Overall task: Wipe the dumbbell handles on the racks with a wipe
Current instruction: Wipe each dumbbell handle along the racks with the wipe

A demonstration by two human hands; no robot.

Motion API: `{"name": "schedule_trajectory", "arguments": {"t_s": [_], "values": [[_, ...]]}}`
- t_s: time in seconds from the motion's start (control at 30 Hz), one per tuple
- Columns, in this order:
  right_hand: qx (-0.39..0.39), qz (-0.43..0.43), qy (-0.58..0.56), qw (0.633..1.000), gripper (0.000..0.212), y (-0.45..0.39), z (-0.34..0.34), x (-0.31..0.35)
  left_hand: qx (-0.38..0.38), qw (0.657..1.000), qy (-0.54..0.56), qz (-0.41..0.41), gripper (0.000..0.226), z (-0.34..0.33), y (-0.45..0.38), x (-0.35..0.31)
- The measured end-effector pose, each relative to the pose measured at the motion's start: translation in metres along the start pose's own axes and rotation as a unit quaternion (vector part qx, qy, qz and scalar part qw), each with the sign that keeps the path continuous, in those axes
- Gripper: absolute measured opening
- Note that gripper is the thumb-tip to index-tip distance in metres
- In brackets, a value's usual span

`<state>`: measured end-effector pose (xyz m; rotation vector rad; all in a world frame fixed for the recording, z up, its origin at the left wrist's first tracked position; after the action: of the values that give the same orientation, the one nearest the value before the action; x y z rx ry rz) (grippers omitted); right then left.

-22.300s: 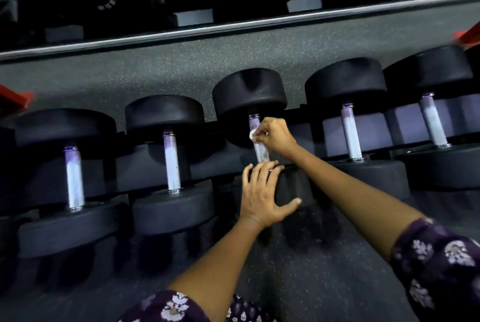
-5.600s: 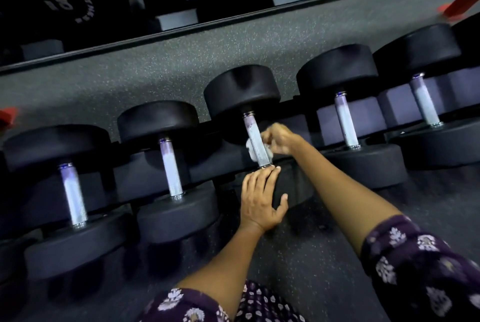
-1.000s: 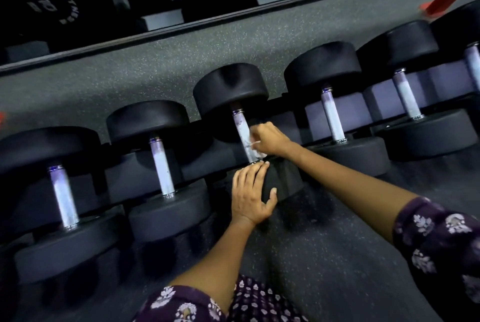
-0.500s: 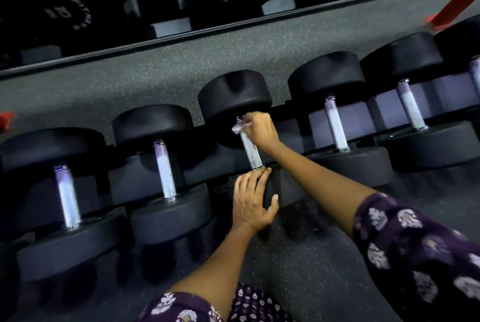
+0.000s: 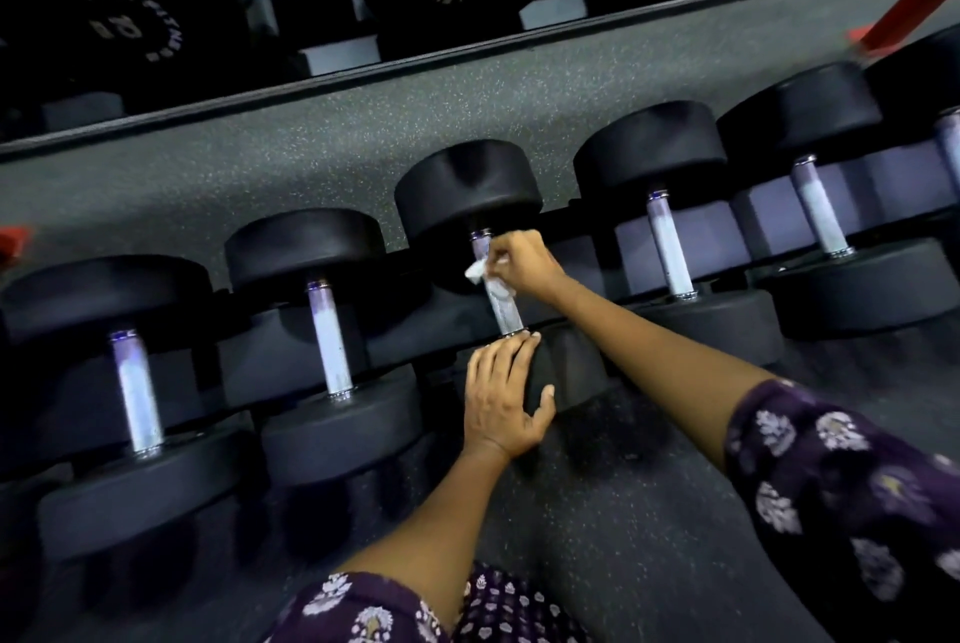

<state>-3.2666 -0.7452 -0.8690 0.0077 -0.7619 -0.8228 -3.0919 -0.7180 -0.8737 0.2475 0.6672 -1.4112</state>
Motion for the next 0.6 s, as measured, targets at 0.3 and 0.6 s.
{"name": "schedule_trajectory", "arguments": {"t_s": [0.3, 0.6], "values": [[0.183, 0.059, 0.012, 0.981, 0.008, 0.039, -0.024, -0.024, -0.007, 1.0, 0.002, -0.004, 0.057, 0.0, 0.002, 0.0], [0.294, -0.042, 0.047, 0.954, 0.015, 0.029, -0.024, -0.029, -0.02, 1.0, -0.004, -0.008, 0.056, 0.001, 0.003, -0.001]]}}
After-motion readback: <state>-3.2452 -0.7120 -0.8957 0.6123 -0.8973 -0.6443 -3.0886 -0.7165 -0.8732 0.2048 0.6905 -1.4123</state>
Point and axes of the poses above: each hand's wrist, its own y-axis away from the middle knuckle, its own z-axis out of the back of the hand, x = y × z, the point moved 7 cm from there along -y, towards the middle knuckle, and after that the axes turned 8 degrees about x, right-handed, at the moved point
